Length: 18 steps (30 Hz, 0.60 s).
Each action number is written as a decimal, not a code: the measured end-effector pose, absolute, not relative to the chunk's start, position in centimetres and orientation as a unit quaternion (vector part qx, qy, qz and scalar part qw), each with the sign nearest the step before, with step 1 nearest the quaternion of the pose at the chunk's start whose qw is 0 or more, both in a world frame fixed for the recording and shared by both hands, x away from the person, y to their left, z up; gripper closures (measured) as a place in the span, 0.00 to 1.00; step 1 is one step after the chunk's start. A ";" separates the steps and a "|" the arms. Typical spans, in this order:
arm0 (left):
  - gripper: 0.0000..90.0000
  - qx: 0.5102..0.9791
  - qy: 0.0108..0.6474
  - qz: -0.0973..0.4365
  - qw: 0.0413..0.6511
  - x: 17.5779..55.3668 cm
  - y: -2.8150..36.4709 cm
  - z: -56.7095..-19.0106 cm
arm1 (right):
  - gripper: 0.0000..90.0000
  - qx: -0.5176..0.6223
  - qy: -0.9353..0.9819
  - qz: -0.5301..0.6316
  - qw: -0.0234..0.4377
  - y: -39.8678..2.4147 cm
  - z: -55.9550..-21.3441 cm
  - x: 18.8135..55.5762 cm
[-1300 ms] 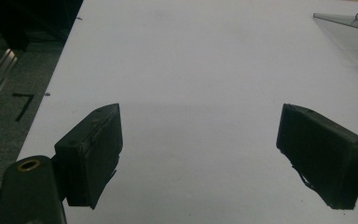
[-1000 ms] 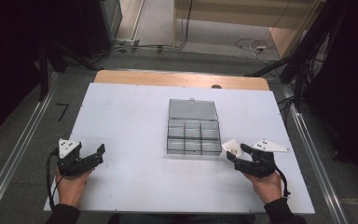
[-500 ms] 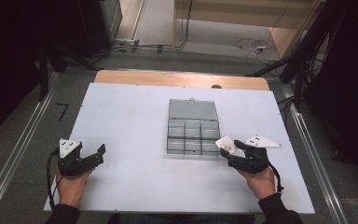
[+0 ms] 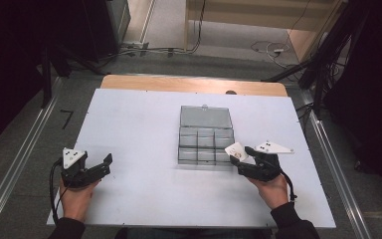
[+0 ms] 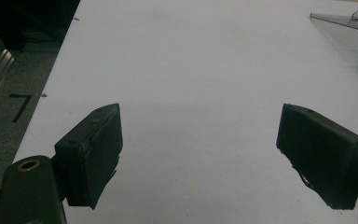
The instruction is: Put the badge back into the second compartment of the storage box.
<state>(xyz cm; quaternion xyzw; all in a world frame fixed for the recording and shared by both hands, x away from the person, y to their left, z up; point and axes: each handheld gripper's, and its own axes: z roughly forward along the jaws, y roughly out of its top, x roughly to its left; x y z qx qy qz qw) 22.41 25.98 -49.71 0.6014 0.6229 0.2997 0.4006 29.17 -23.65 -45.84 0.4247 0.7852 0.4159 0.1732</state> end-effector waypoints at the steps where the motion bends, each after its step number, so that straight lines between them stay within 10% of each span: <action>1: 0.16 0.601 0.623 0.300 0.401 22.4 26.0 -49.7 | 0.35 0.424 0.785 0.417 0.173 -23.5 -45.8 29.2; 18: 0.16 0.603 0.618 0.302 0.403 22.4 25.8 -49.6 | 0.35 0.413 0.797 0.408 0.170 -21.0 -46.1 30.8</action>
